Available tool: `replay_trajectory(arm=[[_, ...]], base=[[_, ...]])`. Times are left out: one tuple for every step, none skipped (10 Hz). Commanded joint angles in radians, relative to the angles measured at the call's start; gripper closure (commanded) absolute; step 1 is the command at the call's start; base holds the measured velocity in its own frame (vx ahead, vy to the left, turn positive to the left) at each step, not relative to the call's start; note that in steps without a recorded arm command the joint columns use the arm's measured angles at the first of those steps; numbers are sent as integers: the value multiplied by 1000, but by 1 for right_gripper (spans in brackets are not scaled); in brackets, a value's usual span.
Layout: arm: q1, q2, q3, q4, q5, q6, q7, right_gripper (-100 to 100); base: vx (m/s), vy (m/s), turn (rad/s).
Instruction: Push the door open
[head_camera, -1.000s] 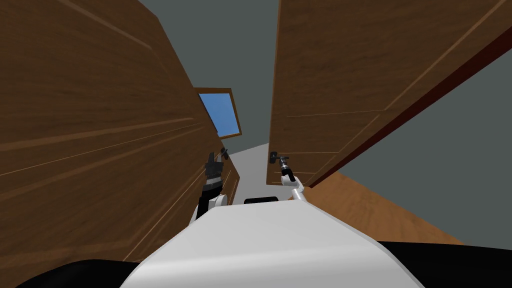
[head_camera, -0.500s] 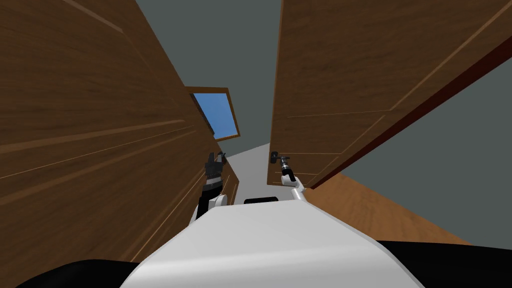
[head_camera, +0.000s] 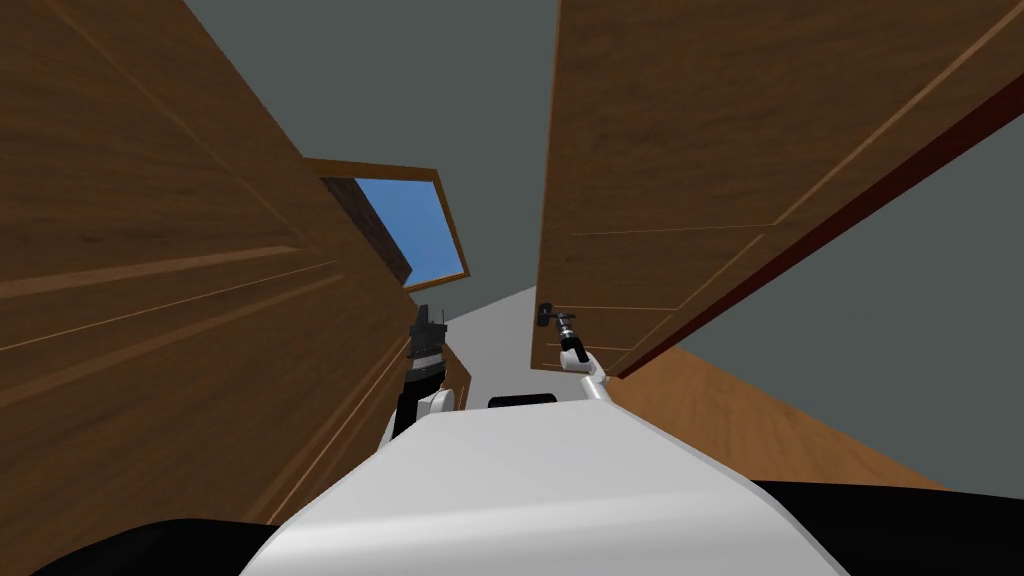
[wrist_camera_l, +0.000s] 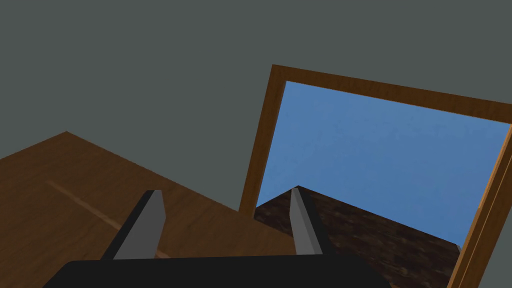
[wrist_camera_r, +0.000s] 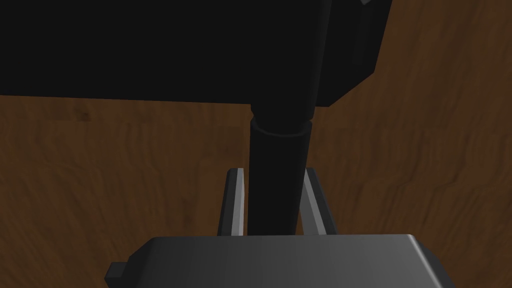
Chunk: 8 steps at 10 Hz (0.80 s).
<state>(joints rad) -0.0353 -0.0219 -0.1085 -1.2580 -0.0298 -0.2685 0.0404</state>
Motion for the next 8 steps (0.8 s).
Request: replay_trajectory(arm=[[-1,-14,1,-5,-12,-4,14,100],[-3,-19,15,-3,-22,-5,24,100],[-3,-21,22,-2,-28,-5,29,100],[-4,-23,30,-2,-33,-5,35,100],[-5,-27,45,0,-45,-6,46,100],[-6,-28,54,1,-51,-7,52,100],[-8,-31,71,3,-64,-8,65,100],[-8,-32,79,4,-70,-8,71,100]], base=[[154,4,-171],[174,3,-194],[155,22,-209],[109,23,-179],[122,7,-230],[129,21,-215],[146,19,-261],[149,39,-214]])
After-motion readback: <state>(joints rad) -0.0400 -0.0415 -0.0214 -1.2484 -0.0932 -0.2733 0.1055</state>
